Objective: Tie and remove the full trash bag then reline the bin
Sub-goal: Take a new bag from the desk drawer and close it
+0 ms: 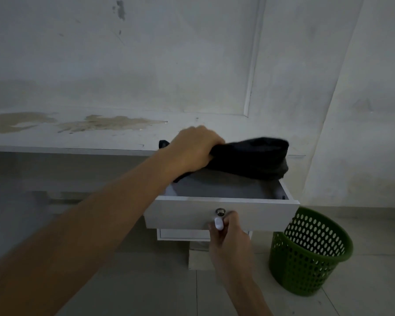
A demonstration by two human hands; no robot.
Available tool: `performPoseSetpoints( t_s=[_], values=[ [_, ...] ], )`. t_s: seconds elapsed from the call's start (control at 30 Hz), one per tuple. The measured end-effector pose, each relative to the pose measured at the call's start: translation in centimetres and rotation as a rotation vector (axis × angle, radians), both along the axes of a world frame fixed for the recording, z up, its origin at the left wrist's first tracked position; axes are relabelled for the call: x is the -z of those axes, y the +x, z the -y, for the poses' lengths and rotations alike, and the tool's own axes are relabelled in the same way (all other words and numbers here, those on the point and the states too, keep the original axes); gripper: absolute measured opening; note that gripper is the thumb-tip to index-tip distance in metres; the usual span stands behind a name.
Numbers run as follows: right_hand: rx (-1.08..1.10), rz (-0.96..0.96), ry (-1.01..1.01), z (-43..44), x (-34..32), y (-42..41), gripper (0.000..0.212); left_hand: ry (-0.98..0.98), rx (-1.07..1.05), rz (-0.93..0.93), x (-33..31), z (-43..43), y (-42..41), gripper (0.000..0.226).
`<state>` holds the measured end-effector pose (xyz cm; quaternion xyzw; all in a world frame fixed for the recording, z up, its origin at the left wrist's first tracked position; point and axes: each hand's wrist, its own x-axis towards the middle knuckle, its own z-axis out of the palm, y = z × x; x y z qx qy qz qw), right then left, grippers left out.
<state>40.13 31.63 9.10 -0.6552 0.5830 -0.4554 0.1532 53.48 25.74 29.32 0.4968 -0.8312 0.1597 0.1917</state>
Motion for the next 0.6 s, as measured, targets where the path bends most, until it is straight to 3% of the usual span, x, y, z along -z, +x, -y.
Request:
performPoseSetpoints(
  t_s=[0.2, 0.43, 0.5, 0.6],
  values=[
    [0.009, -0.033, -0.002, -0.2, -0.4, -0.1, 0.020, -0.139, -0.094, -0.017, -6.5, -1.0, -0.6, 0.025],
    [0.008, -0.018, 0.028, -0.1, -0.2, 0.0, 0.019, -0.528, -0.223, 0.064, -12.9, -1.4, -0.1, 0.033],
    [0.014, 0.009, 0.026, 0.0, -0.3, 0.2, 0.020, -0.519, -0.236, 0.069, -12.3, -0.9, 0.3, 0.028],
    [0.012, 0.056, 0.024, 0.0, -0.2, 0.2, 0.020, -0.340, -0.281, 0.159, -8.2, 0.4, 0.9, 0.023]
  ],
)
